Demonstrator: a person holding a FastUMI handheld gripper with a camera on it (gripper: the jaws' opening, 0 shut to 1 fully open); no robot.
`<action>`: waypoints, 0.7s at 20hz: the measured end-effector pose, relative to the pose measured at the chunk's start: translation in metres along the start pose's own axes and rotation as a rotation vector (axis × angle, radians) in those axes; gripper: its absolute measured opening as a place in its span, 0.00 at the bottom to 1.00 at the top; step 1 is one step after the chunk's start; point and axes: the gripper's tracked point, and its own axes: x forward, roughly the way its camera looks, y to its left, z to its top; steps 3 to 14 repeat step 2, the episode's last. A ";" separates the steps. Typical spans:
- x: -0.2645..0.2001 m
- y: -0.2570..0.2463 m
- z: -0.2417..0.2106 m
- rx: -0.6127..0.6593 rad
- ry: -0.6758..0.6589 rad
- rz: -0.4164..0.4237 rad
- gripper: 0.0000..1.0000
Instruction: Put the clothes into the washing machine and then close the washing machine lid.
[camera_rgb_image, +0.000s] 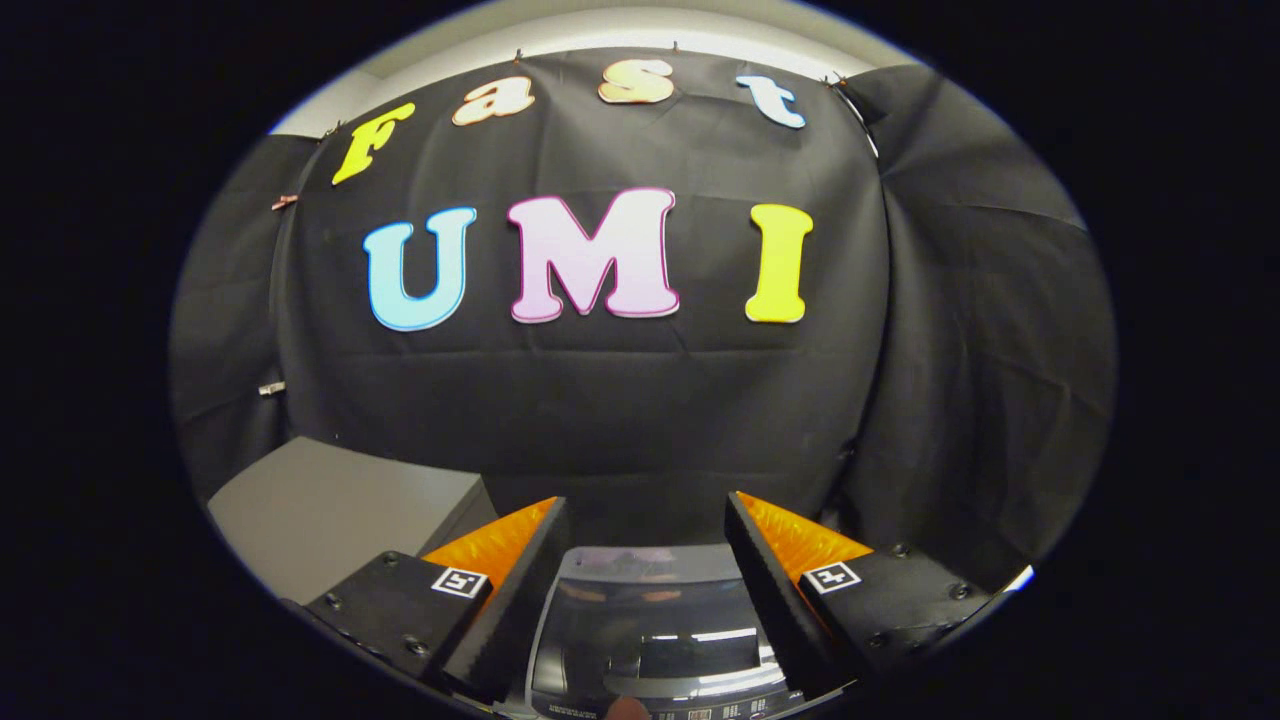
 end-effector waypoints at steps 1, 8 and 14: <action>-0.001 0.001 0.008 0.003 -0.026 0.006 0.99; -0.001 0.003 0.014 0.005 -0.043 0.015 0.98; -0.001 0.003 0.014 0.005 -0.043 0.015 0.98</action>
